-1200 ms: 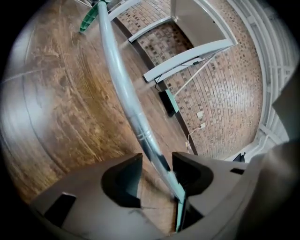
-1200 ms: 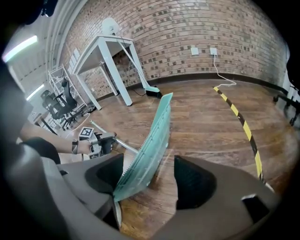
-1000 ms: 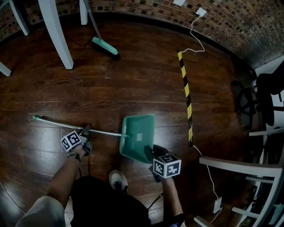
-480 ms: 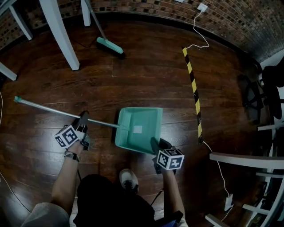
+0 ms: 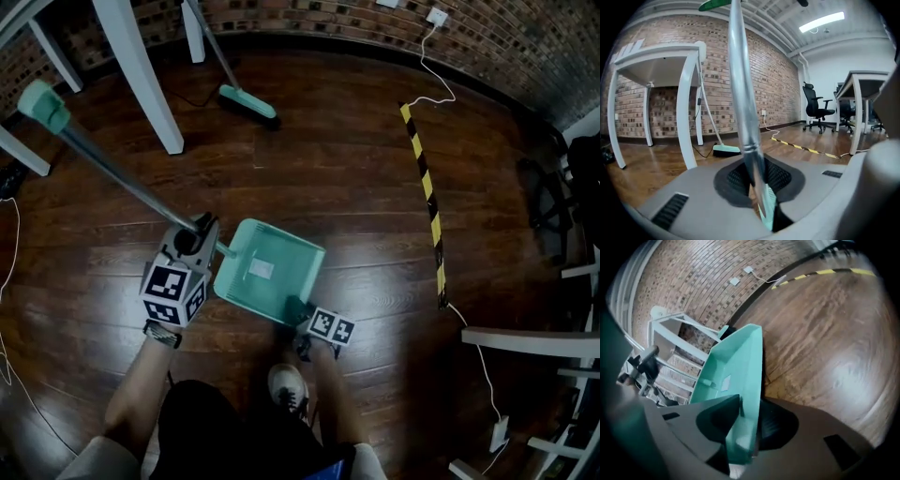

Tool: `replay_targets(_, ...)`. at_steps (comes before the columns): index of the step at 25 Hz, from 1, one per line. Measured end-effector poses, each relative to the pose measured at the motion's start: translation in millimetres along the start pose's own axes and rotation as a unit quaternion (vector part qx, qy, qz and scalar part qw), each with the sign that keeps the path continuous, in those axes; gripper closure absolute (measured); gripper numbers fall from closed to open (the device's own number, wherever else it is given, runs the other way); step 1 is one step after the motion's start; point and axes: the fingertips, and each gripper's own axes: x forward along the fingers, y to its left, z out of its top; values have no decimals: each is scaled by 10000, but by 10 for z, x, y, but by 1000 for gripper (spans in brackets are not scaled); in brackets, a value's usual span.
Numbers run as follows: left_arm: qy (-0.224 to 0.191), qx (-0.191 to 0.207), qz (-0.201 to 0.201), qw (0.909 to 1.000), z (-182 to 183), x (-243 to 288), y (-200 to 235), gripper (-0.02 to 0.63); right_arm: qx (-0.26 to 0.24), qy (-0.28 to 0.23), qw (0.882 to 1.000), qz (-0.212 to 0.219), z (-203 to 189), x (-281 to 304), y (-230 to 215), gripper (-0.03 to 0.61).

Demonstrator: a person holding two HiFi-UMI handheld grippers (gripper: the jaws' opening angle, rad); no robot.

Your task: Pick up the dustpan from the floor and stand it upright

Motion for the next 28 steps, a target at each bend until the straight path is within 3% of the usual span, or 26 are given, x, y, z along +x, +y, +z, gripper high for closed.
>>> replay_targets(4,-231,122,3,9997,17,16,-33,557,136,-1,9993,358,-39,-137,-82,436)
replay_targets(7,-218,670,-219,9973,50,44,-285,553,277,-71,9989,364,-27,-369,-251,436)
replay_targets(9,-80,914,-480,9946,64,64,-492,502,255,-177,9989,345,-7,-567,-309,436)
replay_targets(11,141,862,-668,9939,26,58,-591,417,-12,-263,9991,332,21,-760,-286,436)
replay_targets(12,220,800,-696,9941,8,36,-591,410,-210,-342,9987,313,60,-850,-246,439)
replay_targets(13,254,745,-694,9945,-5,-1,-570,410,-403,-474,9976,304,125,-939,-189,452)
replay_targets(15,205,628,-650,9957,-21,-107,-513,410,-703,-879,9929,372,325,-1102,-17,592)
replay_targets(16,149,563,-608,9964,-29,-168,-486,410,-820,-1109,9894,457,452,-1174,107,594)
replay_targets(19,18,407,-408,9983,-99,-354,-401,418,-1241,-1775,9734,749,890,-1394,652,594)
replay_targets(22,-4,388,-145,9991,-91,-609,-358,537,-1883,-2250,9522,848,1244,-1713,1356,594)
replay_targets(24,-37,445,-9,9990,109,-782,-348,609,-2488,-2496,9329,746,1466,-1999,1861,592)
replay_targets(26,-83,490,56,9987,442,-962,-361,621,-3033,-2680,9122,635,1657,-2340,2392,592)
replay_targets(28,-137,507,61,9986,875,-1169,-405,620,-3177,-2902,8996,750,1818,-2745,2951,592)
